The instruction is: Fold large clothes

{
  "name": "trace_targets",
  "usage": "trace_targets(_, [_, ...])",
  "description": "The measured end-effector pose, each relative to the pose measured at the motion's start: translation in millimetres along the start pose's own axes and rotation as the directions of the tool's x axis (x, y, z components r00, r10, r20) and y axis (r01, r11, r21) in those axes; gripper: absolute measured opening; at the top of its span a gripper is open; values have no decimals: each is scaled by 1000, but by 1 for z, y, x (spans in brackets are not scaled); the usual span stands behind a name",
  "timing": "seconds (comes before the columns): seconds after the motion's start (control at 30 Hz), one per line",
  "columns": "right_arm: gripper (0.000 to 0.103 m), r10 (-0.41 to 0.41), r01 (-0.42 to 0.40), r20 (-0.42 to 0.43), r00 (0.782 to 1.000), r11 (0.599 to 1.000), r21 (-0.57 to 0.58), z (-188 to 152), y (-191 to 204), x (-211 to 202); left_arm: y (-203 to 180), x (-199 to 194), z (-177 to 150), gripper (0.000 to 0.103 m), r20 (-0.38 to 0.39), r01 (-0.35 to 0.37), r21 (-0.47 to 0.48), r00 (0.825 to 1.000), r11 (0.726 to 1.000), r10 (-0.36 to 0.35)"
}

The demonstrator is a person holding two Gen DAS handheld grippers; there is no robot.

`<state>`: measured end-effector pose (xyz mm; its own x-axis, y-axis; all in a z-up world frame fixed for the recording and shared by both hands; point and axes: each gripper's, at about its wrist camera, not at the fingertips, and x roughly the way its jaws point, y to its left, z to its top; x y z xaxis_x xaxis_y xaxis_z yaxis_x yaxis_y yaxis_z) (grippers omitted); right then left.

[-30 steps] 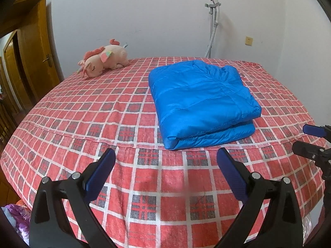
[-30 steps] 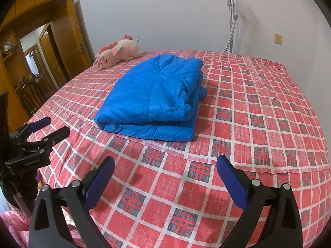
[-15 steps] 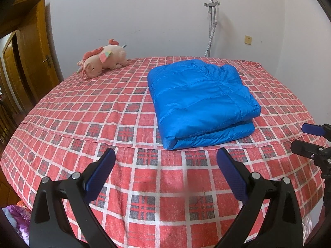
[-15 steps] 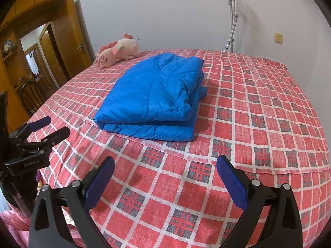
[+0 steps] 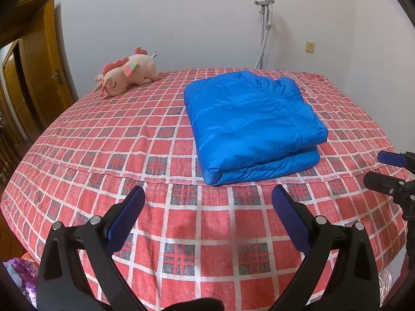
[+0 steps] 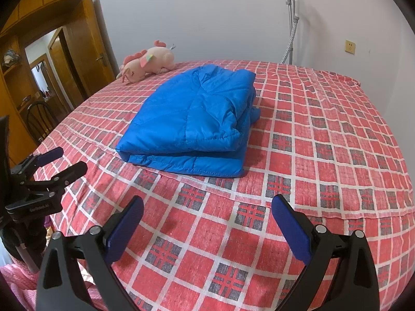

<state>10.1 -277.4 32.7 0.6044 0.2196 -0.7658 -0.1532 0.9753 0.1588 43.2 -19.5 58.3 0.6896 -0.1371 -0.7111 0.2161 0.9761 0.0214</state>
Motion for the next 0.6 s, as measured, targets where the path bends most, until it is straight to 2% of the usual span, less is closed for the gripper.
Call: trace_targets(0.6, [99,2,-2,-3,1000,1000,-1,0,-2,3,7,4,0,97,-7,6,-5,1000,1000,-6])
